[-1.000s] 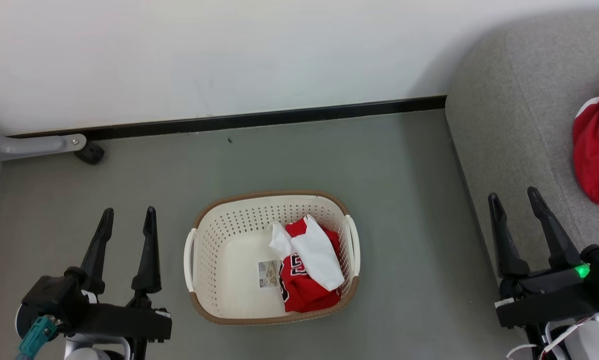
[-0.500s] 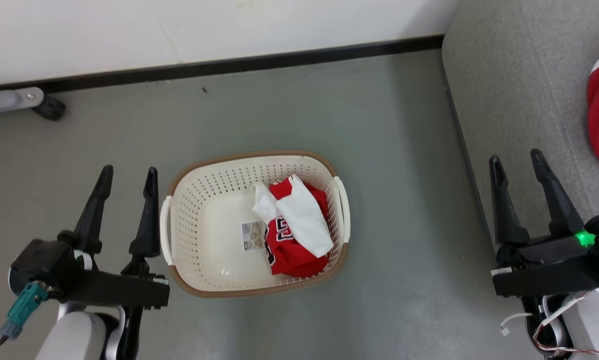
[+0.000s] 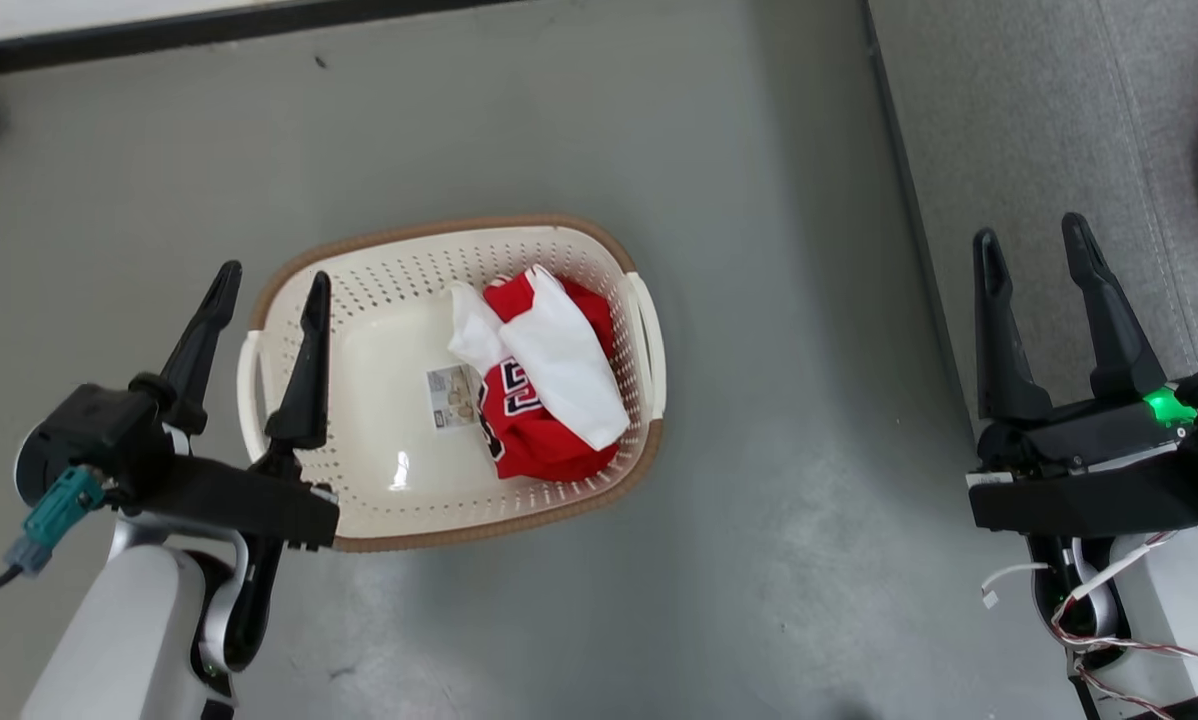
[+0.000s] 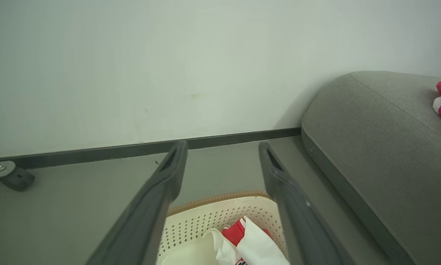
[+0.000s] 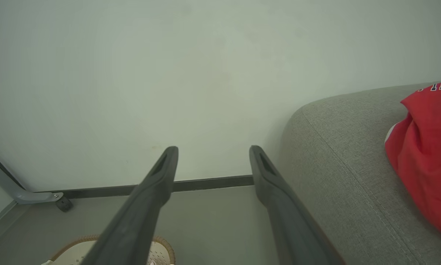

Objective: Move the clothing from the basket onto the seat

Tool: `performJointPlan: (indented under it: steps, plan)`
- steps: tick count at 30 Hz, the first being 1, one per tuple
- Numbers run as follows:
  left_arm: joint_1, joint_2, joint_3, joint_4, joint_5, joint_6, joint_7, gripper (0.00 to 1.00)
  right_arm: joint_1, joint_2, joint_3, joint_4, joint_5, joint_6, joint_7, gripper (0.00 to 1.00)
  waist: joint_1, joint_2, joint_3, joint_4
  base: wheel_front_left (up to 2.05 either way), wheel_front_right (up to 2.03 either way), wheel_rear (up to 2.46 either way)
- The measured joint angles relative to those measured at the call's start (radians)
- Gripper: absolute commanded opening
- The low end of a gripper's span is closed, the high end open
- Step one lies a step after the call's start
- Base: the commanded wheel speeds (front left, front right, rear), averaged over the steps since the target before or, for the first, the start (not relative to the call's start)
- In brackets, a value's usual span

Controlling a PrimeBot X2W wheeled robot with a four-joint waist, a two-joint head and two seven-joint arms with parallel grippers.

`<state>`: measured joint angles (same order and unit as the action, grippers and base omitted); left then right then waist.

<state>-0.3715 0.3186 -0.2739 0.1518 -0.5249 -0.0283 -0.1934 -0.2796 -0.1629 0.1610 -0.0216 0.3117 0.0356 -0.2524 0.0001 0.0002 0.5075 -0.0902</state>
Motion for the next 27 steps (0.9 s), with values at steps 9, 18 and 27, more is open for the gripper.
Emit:
performJointPlan:
  steps: [9,18,27]
  plan:
    - [-0.097,-0.002,-0.030,0.102,0.000,-0.026,0.056,1.00,-0.062,0.028,0.000,-0.009,-0.005,0.009,0.000,1.00,0.0000,0.0000,0.098,-0.045,0.00,0.00,0.00]
    - [-0.185,-0.011,-0.034,0.238,-0.021,-0.044,0.122,1.00,-0.113,0.056,0.010,-0.028,-0.015,0.015,-0.002,1.00,0.0000,0.0000,0.194,-0.088,0.00,0.00,0.00]
    - [-0.251,0.004,-0.043,0.360,-0.030,-0.061,0.200,1.00,-0.183,0.078,0.030,-0.052,-0.018,0.026,-0.004,1.00,0.0000,0.0000,0.268,-0.133,0.00,0.00,0.00]
